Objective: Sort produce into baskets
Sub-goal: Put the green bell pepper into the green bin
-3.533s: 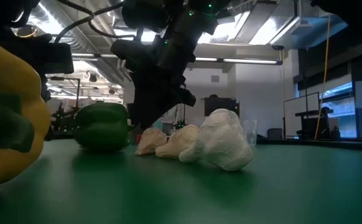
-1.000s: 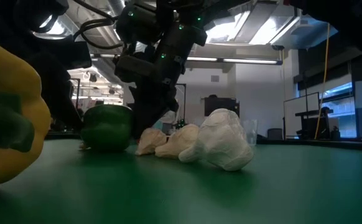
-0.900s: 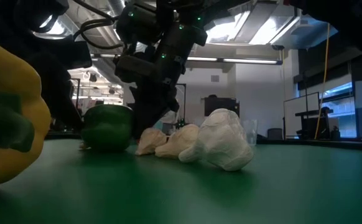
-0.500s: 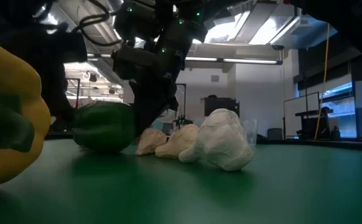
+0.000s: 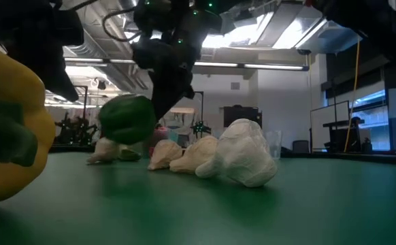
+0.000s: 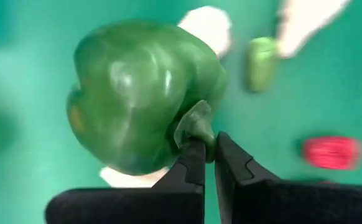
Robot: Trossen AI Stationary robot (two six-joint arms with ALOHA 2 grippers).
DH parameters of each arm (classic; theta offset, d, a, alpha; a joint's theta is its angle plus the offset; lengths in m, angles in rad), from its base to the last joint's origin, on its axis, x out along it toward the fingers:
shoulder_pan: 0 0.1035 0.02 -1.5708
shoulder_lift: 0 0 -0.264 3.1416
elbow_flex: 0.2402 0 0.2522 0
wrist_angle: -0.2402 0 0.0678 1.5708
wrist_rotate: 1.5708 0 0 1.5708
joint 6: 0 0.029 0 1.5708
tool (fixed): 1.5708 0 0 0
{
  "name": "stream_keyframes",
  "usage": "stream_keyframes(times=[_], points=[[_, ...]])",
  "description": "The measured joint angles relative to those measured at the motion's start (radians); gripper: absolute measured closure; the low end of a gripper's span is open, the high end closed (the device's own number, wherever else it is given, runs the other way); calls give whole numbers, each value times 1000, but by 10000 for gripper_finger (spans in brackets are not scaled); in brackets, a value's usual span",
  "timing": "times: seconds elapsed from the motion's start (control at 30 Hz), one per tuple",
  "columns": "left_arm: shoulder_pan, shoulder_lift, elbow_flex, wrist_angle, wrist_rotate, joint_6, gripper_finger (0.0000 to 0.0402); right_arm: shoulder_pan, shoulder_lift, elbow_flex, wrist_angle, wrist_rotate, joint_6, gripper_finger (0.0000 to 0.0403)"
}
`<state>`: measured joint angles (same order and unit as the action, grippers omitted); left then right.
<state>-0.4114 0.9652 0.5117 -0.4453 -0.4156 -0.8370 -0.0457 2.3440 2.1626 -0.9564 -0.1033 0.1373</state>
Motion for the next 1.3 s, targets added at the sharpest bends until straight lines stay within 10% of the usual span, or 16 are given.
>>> stream_keyframes(times=[0.67, 1.3], points=[[18, -92, 0, -124, -163, 1, 402, -398, -4, 180, -12, 102, -66, 402], [218, -114, 0, -146, -189, -26, 402, -486, 67, 178, 302, 5, -146, 402]])
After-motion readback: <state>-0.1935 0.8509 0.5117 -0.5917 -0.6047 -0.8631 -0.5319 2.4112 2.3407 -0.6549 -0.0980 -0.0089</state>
